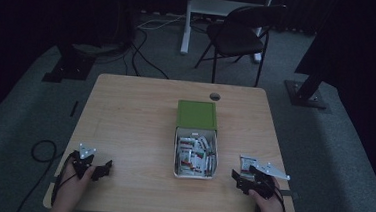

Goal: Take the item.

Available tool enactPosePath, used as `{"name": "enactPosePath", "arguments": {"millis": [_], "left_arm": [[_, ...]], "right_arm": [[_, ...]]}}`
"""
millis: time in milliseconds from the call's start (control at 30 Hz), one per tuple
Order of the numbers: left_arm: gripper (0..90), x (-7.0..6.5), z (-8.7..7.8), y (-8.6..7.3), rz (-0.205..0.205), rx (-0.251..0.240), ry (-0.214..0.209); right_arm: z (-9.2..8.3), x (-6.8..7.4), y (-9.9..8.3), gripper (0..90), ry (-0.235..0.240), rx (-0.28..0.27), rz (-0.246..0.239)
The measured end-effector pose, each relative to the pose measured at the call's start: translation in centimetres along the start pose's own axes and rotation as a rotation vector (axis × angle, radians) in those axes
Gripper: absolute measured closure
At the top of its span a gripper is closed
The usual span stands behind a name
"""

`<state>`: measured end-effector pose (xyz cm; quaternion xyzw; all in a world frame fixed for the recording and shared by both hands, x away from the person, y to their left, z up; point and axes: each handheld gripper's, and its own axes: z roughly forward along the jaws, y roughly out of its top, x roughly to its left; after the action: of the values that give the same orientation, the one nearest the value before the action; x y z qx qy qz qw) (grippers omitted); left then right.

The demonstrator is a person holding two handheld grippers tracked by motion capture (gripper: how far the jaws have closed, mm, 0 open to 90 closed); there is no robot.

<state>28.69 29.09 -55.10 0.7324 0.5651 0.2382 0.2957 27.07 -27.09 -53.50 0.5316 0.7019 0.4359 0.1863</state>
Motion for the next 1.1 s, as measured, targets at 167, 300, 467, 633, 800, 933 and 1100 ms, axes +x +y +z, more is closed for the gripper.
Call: {"name": "enactPosePath", "arguments": {"millis": [167, 300, 467, 633, 800, 933, 1100], "left_arm": [[9.7, 0.0, 0.0, 0.0, 0.0, 0.0, 0.001], [9.7, 0.0, 0.0, 0.0, 0.0, 0.0, 0.0], [9.7, 0.0, 0.0, 0.0, 0.0, 0.0, 0.0], [9.8, -0.1, 0.0, 0.0, -0.005, 0.001, 0.005], [9.8, -0.1, -0.1, 0.0, -0.007, 0.0, 0.006], [9.8, -0.1, -0.1, 0.0, -0.006, 0.001, 0.006], [9.8, -0.2, -0.1, 0.0, -0.002, 0.002, 0.002]], "right_arm": [[0.3, 0.8, 0.0, 19.6, 0.069, -0.002, -0.052], [0.7, 1.4, -0.3, 19.7, 0.115, 0.009, -0.108], [1.1, 1.9, -0.4, 19.6, 0.141, 0.026, -0.149], [1.7, 2.4, -0.5, 18.4, 0.179, 0.059, -0.197], [2.1, 2.8, -0.8, 17.6, 0.246, 0.078, -0.25], [2.5, 3.0, -0.9, 17.6, 0.273, 0.103, -0.278], [2.8, 3.3, -0.9, 17.5, 0.283, 0.103, -0.305]]}}
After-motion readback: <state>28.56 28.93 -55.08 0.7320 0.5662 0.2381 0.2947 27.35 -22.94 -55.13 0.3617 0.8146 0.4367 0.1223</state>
